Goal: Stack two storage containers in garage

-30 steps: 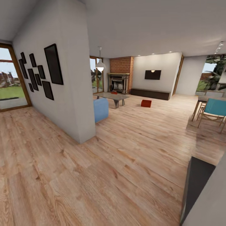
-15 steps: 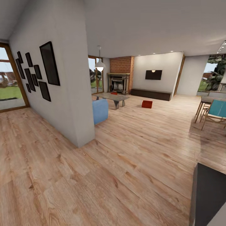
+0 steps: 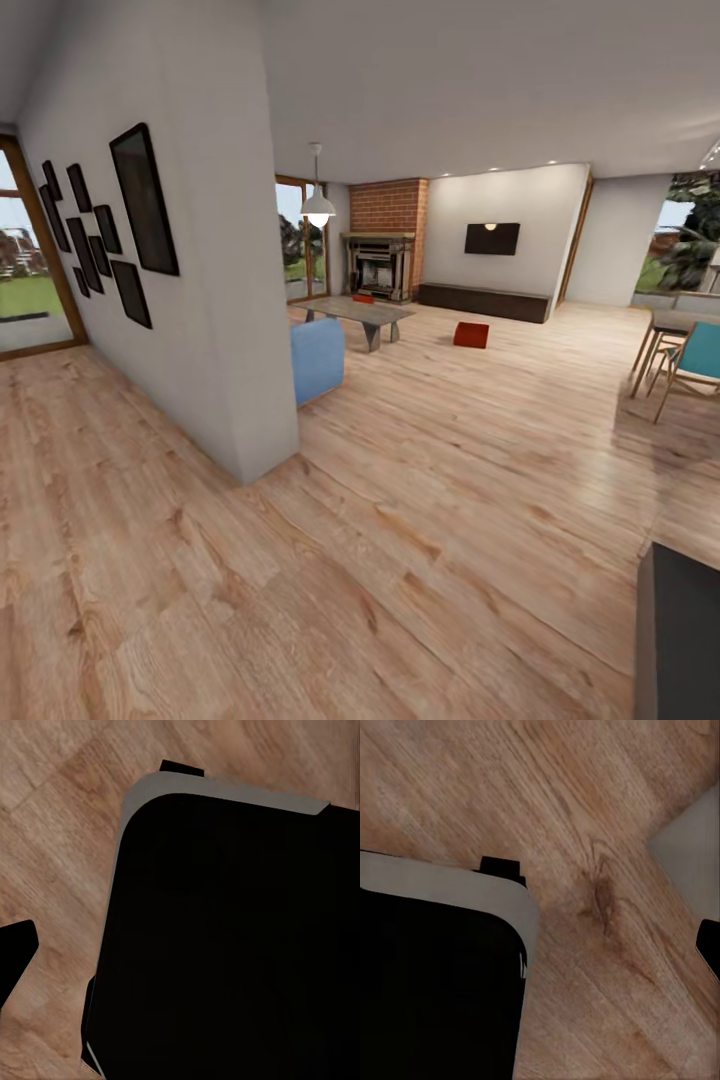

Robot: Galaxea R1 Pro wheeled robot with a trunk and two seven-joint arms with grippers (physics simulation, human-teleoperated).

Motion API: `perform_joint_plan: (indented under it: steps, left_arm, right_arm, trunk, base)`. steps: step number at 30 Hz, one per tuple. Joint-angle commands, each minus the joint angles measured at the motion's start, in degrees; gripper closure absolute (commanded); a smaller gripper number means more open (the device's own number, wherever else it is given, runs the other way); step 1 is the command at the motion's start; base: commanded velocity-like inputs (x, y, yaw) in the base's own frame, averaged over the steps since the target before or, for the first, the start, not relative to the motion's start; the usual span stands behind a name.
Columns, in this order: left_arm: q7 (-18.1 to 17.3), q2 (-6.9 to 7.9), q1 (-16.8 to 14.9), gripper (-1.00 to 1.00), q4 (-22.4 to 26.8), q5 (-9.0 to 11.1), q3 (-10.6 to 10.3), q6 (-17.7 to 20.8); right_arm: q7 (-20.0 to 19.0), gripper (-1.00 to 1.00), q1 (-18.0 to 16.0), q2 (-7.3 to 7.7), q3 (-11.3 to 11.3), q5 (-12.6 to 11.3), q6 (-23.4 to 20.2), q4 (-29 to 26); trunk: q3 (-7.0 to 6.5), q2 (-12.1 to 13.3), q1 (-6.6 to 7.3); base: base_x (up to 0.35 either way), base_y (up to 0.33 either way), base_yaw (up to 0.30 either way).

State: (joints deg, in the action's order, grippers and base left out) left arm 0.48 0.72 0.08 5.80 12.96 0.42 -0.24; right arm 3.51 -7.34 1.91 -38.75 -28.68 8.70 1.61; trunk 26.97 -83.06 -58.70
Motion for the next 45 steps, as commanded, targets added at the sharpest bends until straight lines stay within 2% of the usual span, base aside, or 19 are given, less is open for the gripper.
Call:
perform_joint_plan:
  steps: [1, 12, 45]
  left_arm:
    - [0.05, 0.01, 0.01, -1.0, 0.07, 0.28, 0.01, -0.02]
    - [0.06, 0.01, 0.01, -1.0, 0.34, 0.24, 0.12, -0.02]
    - [0.05, 0.07, 0.01, -1.0, 0.36, 0.28, 0.08, -0.02]
  right_arm:
    - [0.03, -1.0, -0.05, -0.04, -0.46, -0.5, 0.27, 0.12]
    - [-0.3, -1.0, -0.05, -0.07, -0.34, -0.62, 0.5, 0.06]
    - [-0.35, -1.0, -0.05, 0.02, -0.42, -0.42, 0.52, 0.06]
  trunk:
    - [0.05, -0.02, -0.03]
    - [0.05, -0.02, -0.03]
    - [0.05, -0.02, -0.03]
  base:
    - [0.324, 0.0, 0.0]
    - [0.324, 0.004, -0.063]
    - [0.306, 0.197, -0.291]
